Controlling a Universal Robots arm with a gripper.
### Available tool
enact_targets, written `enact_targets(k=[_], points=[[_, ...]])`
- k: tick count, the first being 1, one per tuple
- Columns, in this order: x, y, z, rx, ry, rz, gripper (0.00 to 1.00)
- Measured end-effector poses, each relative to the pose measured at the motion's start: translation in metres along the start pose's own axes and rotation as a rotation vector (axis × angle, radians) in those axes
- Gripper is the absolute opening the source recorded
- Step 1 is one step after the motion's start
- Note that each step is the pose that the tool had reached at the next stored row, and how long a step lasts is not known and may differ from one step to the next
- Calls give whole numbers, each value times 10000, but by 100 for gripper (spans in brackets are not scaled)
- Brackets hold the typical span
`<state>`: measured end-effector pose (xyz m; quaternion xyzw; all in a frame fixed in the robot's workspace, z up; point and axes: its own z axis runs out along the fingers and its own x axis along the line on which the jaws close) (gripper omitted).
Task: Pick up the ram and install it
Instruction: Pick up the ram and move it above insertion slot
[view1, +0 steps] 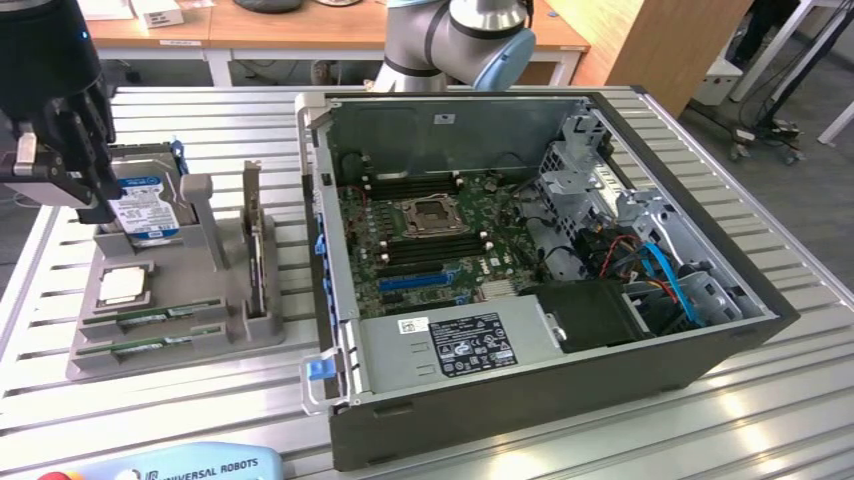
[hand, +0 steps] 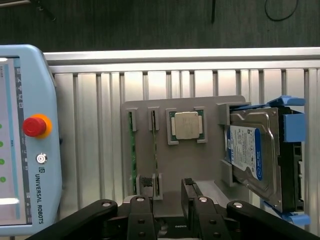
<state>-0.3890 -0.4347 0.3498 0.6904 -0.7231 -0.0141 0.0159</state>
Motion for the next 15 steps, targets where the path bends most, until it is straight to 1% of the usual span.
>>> enact_targets(k=[15], points=[[-1,-6,152,0,-1,0,36]])
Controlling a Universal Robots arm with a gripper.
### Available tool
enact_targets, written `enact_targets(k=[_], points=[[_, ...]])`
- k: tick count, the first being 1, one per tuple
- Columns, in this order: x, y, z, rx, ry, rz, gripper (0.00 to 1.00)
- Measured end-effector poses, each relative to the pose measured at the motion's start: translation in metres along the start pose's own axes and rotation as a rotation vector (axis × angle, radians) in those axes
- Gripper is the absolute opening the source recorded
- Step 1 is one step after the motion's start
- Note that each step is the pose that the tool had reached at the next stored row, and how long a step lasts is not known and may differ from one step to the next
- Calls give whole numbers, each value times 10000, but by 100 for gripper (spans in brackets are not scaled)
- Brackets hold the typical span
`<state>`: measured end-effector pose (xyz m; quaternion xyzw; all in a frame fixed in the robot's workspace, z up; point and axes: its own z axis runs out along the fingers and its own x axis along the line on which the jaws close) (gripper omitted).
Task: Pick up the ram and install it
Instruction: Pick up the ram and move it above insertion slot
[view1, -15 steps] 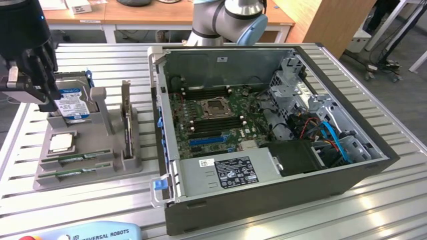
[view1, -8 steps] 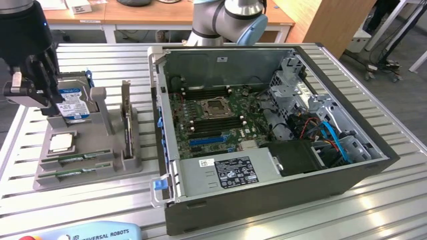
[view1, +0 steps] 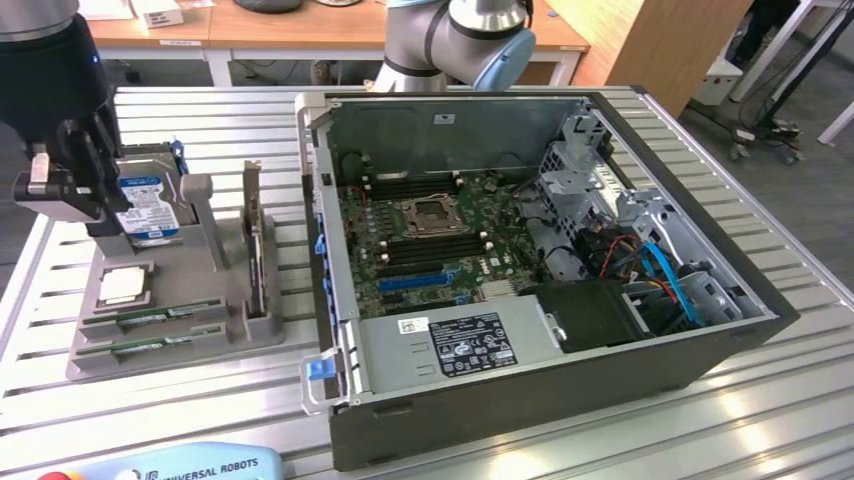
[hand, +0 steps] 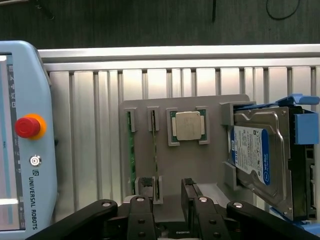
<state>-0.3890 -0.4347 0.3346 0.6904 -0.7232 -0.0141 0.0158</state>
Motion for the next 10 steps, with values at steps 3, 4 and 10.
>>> enact_targets(k=[3,4,10], points=[[0,-1,25,0,1,0,36],[0,-1,33,-1,1,0,36],[0,-3,82,-1,1,0,36]])
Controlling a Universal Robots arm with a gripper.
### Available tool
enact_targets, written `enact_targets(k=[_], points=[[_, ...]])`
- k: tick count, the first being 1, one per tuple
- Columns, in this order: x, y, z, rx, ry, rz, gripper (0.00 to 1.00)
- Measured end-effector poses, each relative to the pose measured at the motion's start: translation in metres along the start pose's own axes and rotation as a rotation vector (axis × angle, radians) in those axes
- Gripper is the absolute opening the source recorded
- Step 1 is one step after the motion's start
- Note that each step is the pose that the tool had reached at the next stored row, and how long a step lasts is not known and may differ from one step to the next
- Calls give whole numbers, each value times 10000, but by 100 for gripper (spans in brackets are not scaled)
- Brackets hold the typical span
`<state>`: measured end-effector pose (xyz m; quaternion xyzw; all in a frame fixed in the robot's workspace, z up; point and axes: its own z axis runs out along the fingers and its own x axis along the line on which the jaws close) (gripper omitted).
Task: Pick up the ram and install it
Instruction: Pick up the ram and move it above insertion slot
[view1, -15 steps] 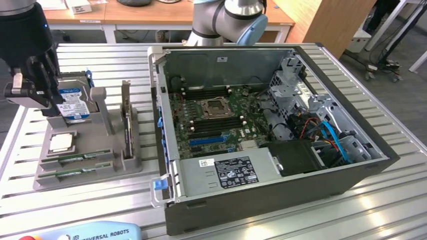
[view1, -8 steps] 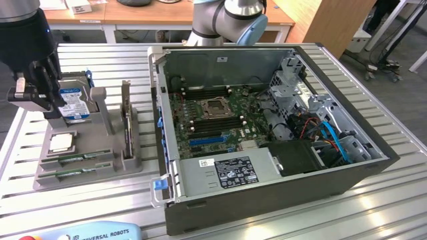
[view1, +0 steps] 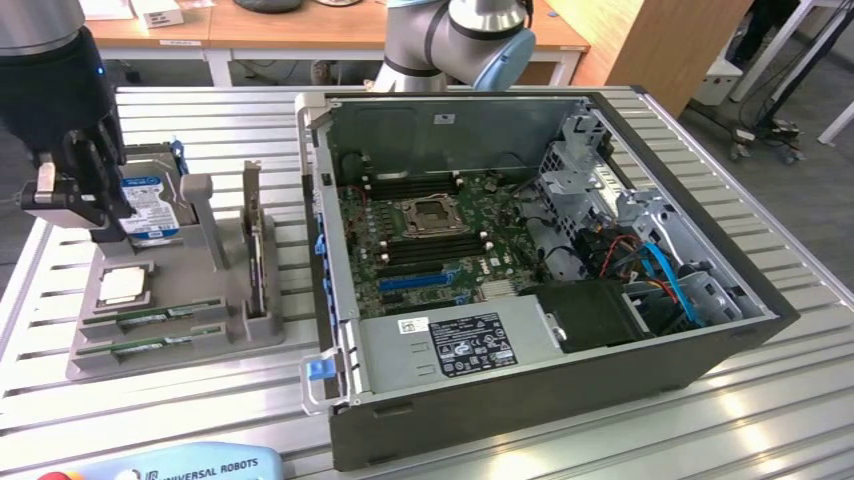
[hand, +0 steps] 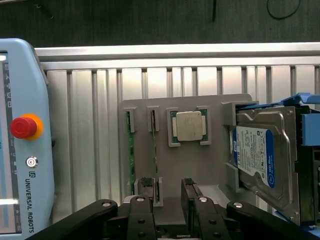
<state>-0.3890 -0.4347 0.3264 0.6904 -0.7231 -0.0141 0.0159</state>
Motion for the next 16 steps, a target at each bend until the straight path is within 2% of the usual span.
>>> enact_targets(k=[16], points=[[0,-6,140,0,0,0,36]])
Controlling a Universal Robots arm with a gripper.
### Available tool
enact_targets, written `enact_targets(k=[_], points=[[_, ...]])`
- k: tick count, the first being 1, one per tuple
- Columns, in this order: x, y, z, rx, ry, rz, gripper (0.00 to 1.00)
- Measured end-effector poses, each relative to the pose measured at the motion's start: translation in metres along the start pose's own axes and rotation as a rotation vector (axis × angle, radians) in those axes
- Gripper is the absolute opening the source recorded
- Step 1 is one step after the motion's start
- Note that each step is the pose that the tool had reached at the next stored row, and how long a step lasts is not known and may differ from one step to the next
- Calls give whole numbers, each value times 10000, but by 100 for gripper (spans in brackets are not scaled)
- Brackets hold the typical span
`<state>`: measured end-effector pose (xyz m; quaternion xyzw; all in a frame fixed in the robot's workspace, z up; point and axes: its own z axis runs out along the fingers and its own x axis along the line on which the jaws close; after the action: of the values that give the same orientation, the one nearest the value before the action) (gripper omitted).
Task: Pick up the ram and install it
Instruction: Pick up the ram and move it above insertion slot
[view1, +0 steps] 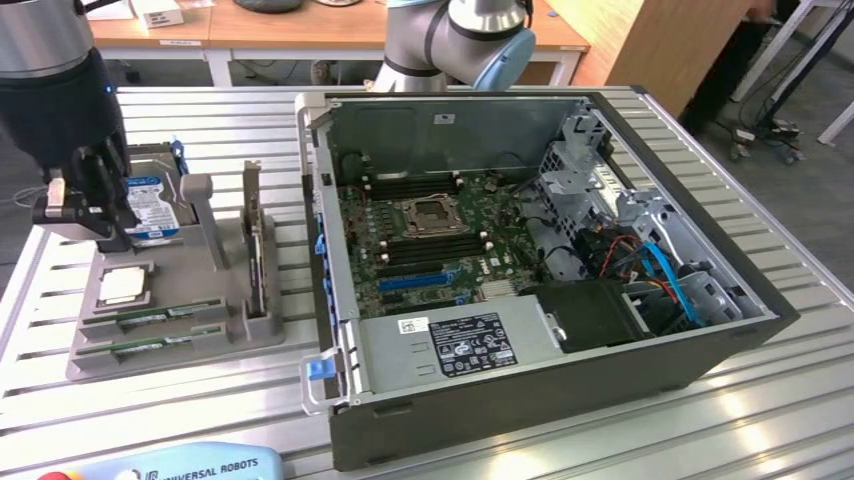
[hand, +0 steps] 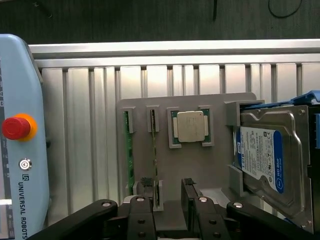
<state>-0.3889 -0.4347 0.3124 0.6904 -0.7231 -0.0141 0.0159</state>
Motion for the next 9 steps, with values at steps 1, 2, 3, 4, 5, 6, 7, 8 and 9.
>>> enact_targets(k=[1,2,3,4,5,6,7,8,9], points=[[0,0,9,0,1,0,36],[0,-1,18,0,0,0,36],[0,-1,27,0,0,0,36],[0,-2,37,0,-1,0,36],[0,-2,46,0,-1,0,36],[0,-2,54,0,0,0,36],[0,-3,62,0,0,0,36],[0,-3,70,0,0,0,36],[0,-3,78,0,0,0,36]])
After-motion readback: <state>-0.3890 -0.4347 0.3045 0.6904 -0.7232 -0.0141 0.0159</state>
